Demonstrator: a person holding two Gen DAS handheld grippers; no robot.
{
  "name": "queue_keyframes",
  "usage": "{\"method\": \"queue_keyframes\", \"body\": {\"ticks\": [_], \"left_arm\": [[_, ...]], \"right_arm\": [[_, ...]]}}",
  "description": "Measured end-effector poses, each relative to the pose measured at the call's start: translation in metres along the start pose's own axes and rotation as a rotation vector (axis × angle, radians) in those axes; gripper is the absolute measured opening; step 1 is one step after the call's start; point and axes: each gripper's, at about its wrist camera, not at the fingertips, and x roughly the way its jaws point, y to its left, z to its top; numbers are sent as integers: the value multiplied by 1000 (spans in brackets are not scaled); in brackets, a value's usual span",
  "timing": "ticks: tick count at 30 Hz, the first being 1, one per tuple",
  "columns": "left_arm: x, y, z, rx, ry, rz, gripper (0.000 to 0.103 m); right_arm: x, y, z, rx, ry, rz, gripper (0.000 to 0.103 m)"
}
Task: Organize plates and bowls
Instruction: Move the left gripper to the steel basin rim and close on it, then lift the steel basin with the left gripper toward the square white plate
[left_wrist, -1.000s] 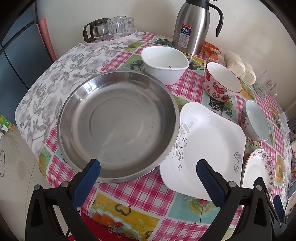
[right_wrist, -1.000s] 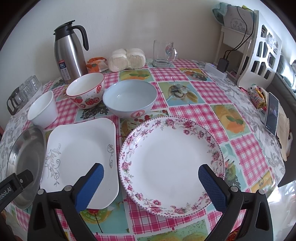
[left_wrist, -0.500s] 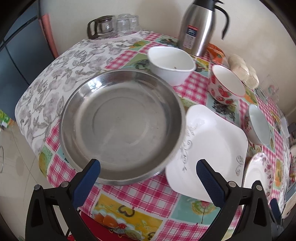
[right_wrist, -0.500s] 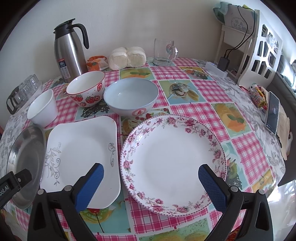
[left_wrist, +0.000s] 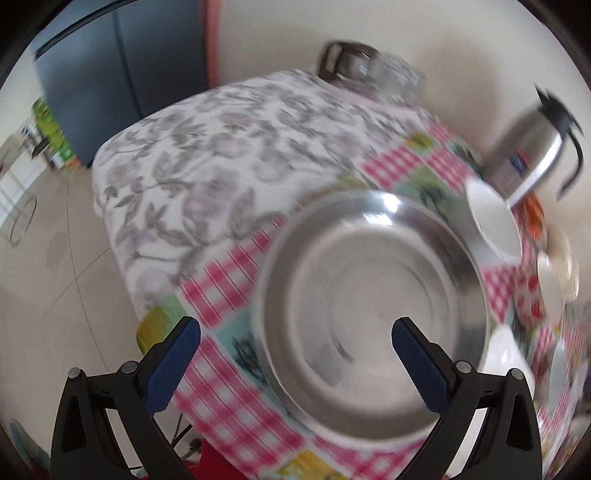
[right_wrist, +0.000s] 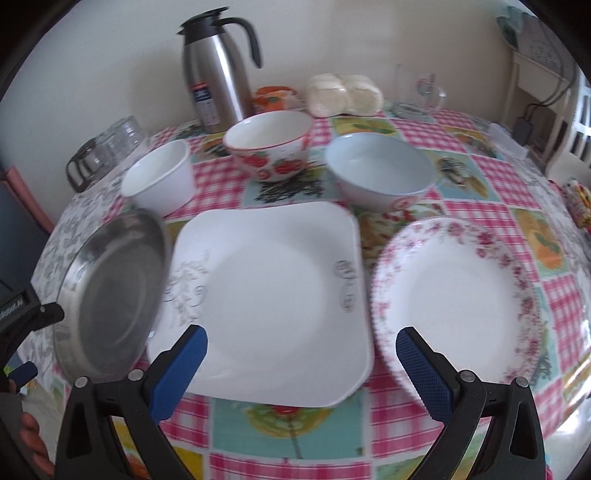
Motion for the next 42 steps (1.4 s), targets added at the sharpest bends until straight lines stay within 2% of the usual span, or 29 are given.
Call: {"method": "queue_keyframes", "body": {"ticks": [3,6,11,16,17,19,23,25,27,28,32,34,36,38,42], "left_arm": [[9,15,11,-38,-11,-15,103],[23,23,15,-56,44,-36,103],[40,27,15,-59,100,-17,103],[51,31,15,-68,120,-15,101],[53,32,16,-70,122,-16,99],[57,33,17,-76,130,-25,85],[64,34,19,-74,138,-51,72],[66,34,21,-69,136,-55,59],[67,34,22,-68,135,-63,51],[67,34,23,-66,131,-64,44],[70,31,25,-56,126,-87,33],[70,29,25,-54,119,-103,23],[71,24,27,-35,105,-102,19],[72,23,28,-27,89,-93,19],[73,33,30,-67,87,-87,19]], "right_arm": [[6,12,-2,7,15,50,103],[10,27,-3,-14,4,75,103],[18,48,-4,-42,5,132,103],[25,62,-3,-69,6,200,85],[27,63,-3,-69,5,210,82],[30,65,-1,-65,6,224,75],[31,69,3,-67,-3,247,55],[34,69,5,-65,0,253,50],[36,69,6,-65,4,252,40],[37,69,7,-64,4,254,38],[42,65,10,-48,16,267,30],[44,65,11,-43,17,279,28],[44,66,12,-50,15,287,23],[45,69,12,-61,12,292,20],[45,74,12,-66,9,307,19]]}}
